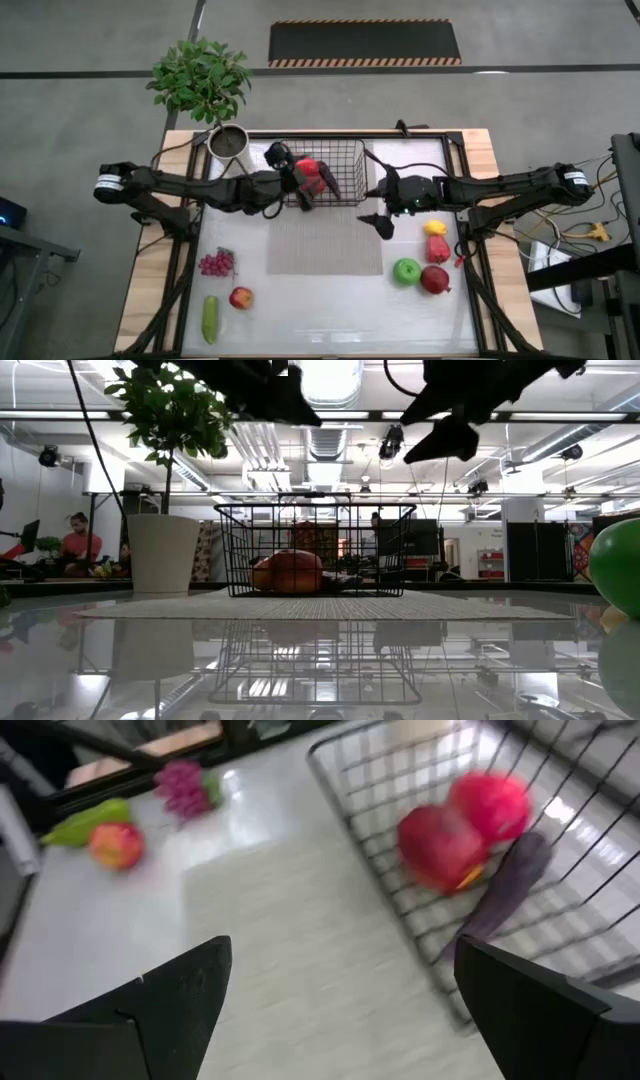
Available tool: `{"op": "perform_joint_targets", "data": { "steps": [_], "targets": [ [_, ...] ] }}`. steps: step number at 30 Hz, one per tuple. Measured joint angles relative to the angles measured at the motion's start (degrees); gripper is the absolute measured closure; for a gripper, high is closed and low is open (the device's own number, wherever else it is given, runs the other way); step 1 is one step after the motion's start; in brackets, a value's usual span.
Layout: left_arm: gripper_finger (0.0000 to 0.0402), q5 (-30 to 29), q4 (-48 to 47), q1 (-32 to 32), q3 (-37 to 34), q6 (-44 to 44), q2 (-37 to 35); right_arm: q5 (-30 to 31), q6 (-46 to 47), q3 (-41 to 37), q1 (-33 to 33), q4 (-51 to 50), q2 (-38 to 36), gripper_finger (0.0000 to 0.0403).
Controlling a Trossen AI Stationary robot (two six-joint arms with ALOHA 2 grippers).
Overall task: Build produce basket
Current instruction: Put the green apple into the wire basket
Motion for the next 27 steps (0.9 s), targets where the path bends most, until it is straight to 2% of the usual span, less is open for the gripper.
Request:
{"op": "perform_joint_targets", "data": {
  "steps": [3, 6, 11, 15, 23, 27],
  "targets": [
    [0.0097, 9.17, 0.01, -0.60, -0.08, 1.21, -1.00, 0.00, 5.35, 2.38, 3.29, -5.44, 0.04, 0.0038],
    [0.0097, 14.01, 0.16, -1.15, -0.04, 2.36, -1.39, 0.48, 12.03, 5.21, 7.30, -10.72, 0.04, 0.0038],
    [0.0097, 14.40, 1.89, -1.44, 0.04, 3.30, -1.43, 2.86, 25.50, 10.03, 13.09, -22.50, 1.09, 0.0038],
    [0.0097, 14.38, 2.31, -1.39, -0.02, 3.34, -1.44, 3.61, 33.57, 14.01, 16.85, -32.57, 4.89, 0.0038],
    [0.0097, 14.40, 3.02, -1.39, -0.11, 3.34, -1.43, 1.11, 34.86, 22.74, 22.21, -61.12, 17.00, 0.0038],
    [0.0097, 14.40, 2.98, -1.39, -0.11, 3.31, -1.39, -5.26, 35.75, 23.33, 22.39, -63.38, 20.83, 0.0038]
  ]
}}
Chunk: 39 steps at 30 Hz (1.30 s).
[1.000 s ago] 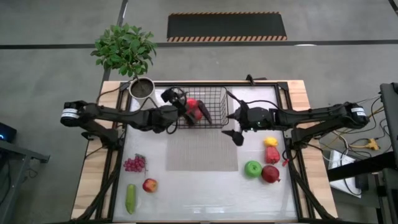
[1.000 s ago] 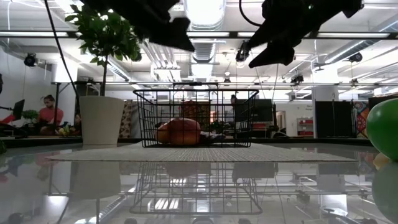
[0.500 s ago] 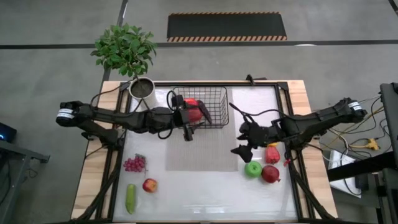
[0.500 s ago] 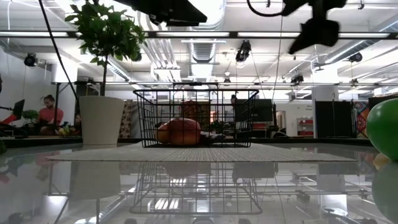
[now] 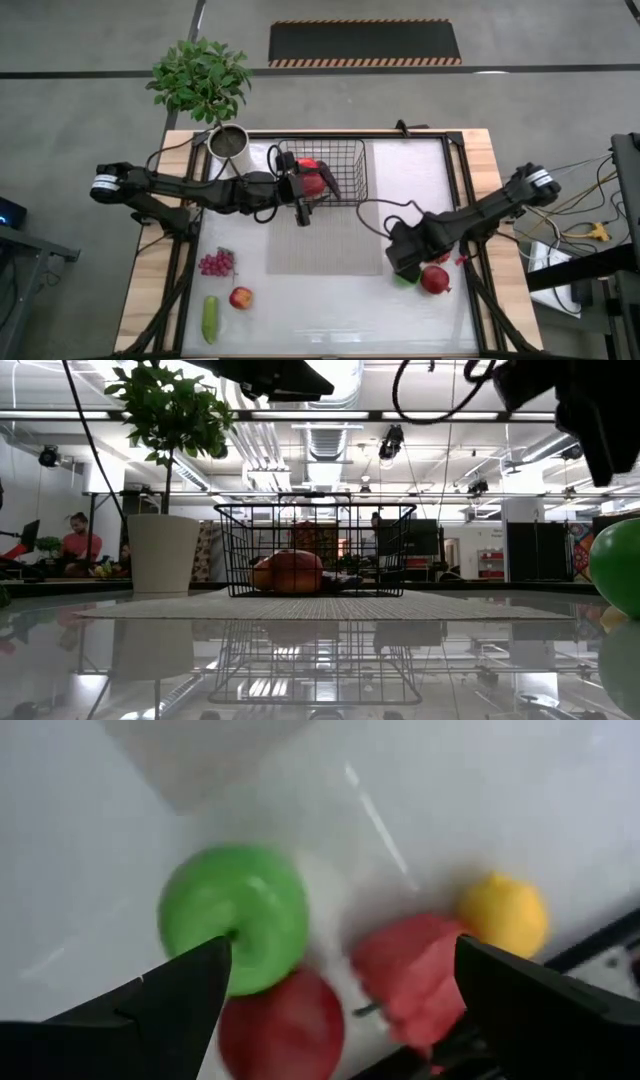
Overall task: Build produce basket
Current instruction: Put the green apple into the wire basket
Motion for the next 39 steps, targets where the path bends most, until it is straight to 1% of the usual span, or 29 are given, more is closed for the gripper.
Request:
{"op": "perform_joint_targets", "data": {
  "steps": [3, 8, 17, 27, 33, 36, 39],
  "targets": [
    [0.0097, 0.00, -0.01, 0.00, 0.00, -0.01, 0.00, -3.14, -1.09, -0.42, 0.29, 2.51, 1.99, 0.0038],
    [0.0097, 0.00, -0.01, 0.00, 0.00, -0.01, 0.02, -4.06, 1.12, -0.49, 0.27, 3.57, 4.17, 0.0038],
    [0.0097, 0.00, -0.05, 0.00, -0.02, -0.03, 0.04, -7.89, 3.95, -0.51, 0.66, 7.31, 5.65, 0.0037],
    [0.0097, 0.00, -0.05, 0.00, -0.02, -0.10, 0.04, -8.25, 3.07, -1.04, 1.80, 7.52, 9.57, 0.0037],
    [0.0097, 0.00, -0.05, -0.01, -0.07, -0.10, 0.04, -8.23, -0.62, -1.62, 1.91, 8.25, 12.29, 0.0038],
    [0.0097, 0.00, -0.05, 0.00, -0.07, -0.10, 0.04, -8.25, -1.99, -1.60, 1.91, 8.35, 12.66, 0.0053],
    [0.0097, 0.00, -0.05, 0.00, -0.09, -0.10, 0.04, -8.14, -2.28, -1.68, 1.91, 8.48, 12.31, 0.0083]
  ]
}}
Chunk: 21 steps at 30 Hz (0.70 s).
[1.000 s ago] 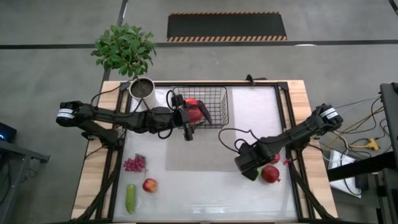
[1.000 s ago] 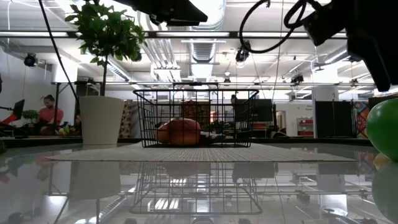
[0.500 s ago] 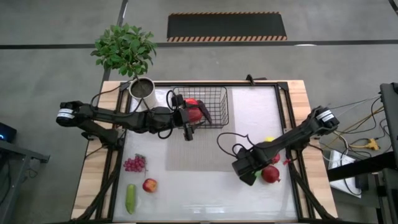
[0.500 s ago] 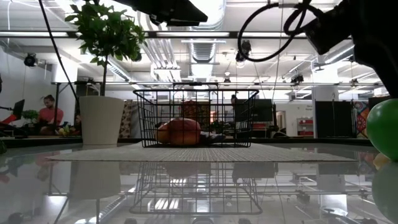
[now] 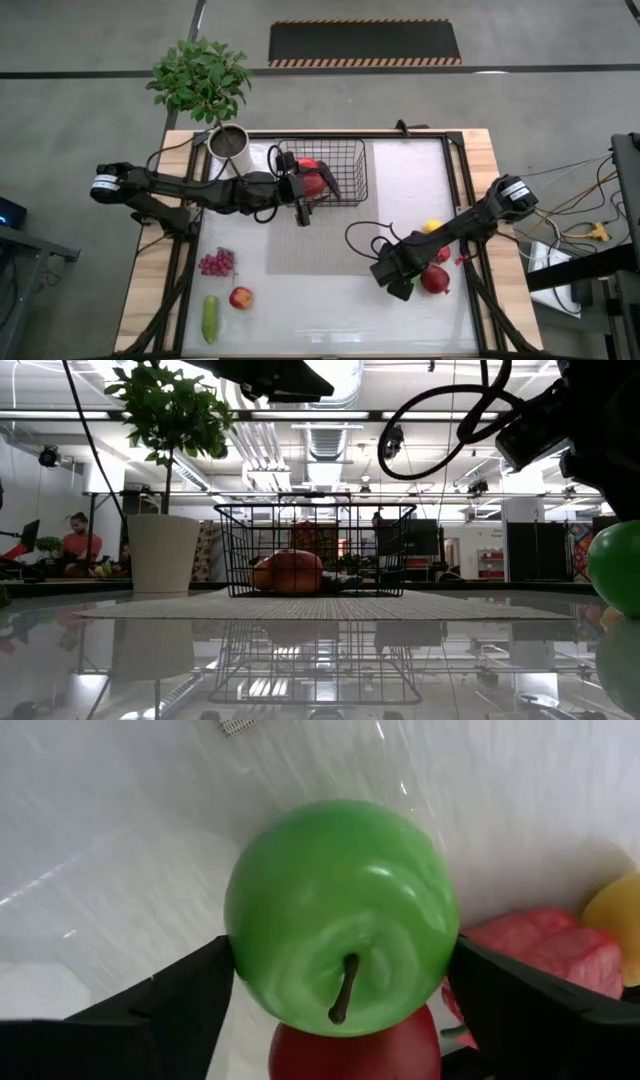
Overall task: Build produce basket
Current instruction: Put the green apple into the wire basket
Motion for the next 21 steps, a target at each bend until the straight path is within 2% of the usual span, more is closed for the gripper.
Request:
{"op": "perform_joint_targets", "data": {
  "steps": [5, 11, 14, 21],
  "targets": [
    [0.0097, 0.00, 0.34, -0.06, -0.22, -0.31, 0.00, 0.40, 0.44, -0.10, -0.02, 1.23, -1.45, 0.0112],
    [0.0097, 3.59, 10.03, -0.28, -4.56, -1.88, 0.35, 0.05, -3.98, 1.43, -1.33, 0.42, -4.19, 0.0105],
    [0.0097, 6.40, 14.99, -0.95, -6.59, -1.90, 0.35, -0.09, -8.16, 4.09, -4.17, -1.84, -5.87, 0.0105],
    [0.0097, 6.47, 18.40, -1.70, -8.61, -0.82, -0.91, 0.39, -13.47, 14.61, -12.20, -7.82, -7.86, 0.0104]
  ]
}}
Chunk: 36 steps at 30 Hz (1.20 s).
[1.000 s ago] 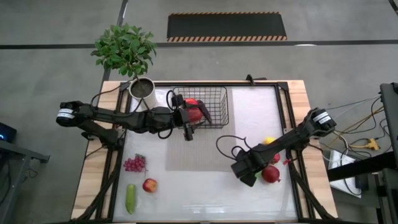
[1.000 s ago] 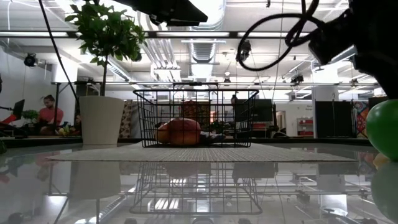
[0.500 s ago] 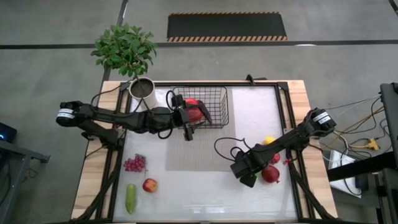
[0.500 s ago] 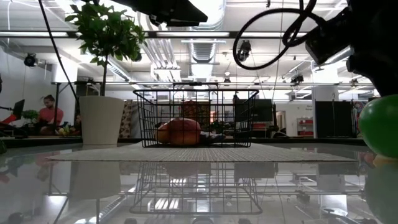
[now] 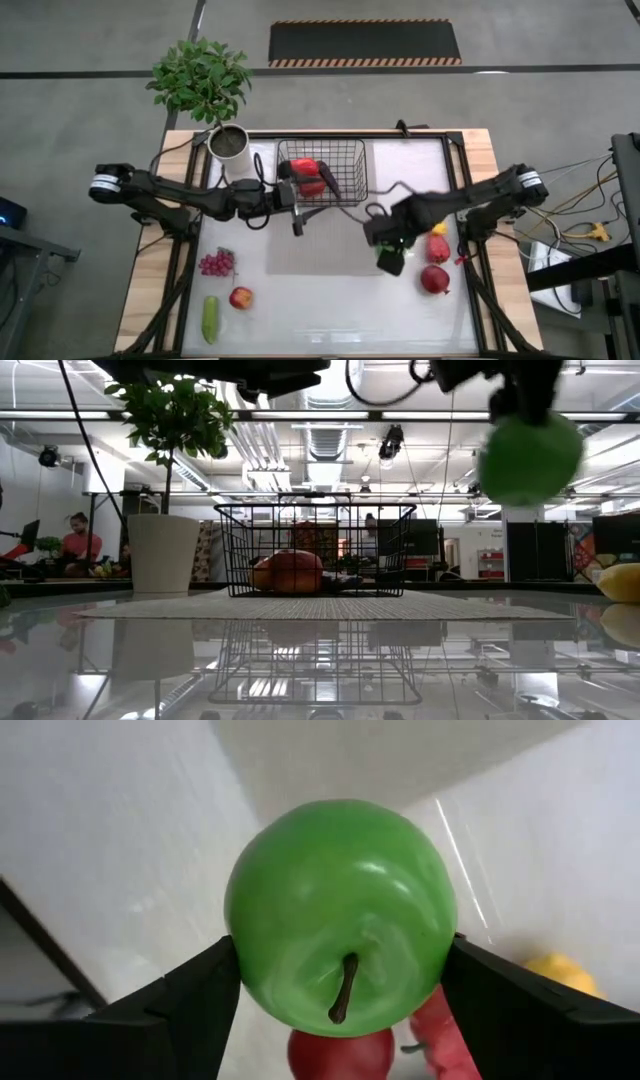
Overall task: Build produce basket
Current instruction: Put the green apple into the wire basket
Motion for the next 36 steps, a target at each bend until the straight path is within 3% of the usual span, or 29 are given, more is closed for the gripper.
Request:
{"op": "perform_joint_targets", "data": {
  "steps": [8, 15, 20, 26, 36],
  "targets": [
    [0.0097, -0.46, -0.81, 0.00, -3.05, 5.11, -6.94, 6.42, -3.16, 15.57, -4.43, -10.17, -0.06, 0.0104],
    [0.0097, -0.46, 1.68, -0.02, -8.67, 3.58, -11.67, 17.86, -5.40, 25.39, -10.13, -8.00, 0.01, 0.0103],
    [0.0097, -0.46, 7.44, -0.02, -11.62, 3.61, -12.17, 17.34, -11.11, 30.80, -17.03, -6.49, 2.69, 0.0103],
    [0.0097, -0.46, 8.69, -0.02, -12.53, 3.80, -12.18, 9.92, -22.20, 35.33, -24.37, -6.24, 9.86, 0.0103],
    [0.0097, -0.46, 8.61, -0.02, -12.96, 3.84, -12.18, 8.94, -41.80, 40.16, -32.93, -6.60, 24.15, 0.0103]
  ]
}}
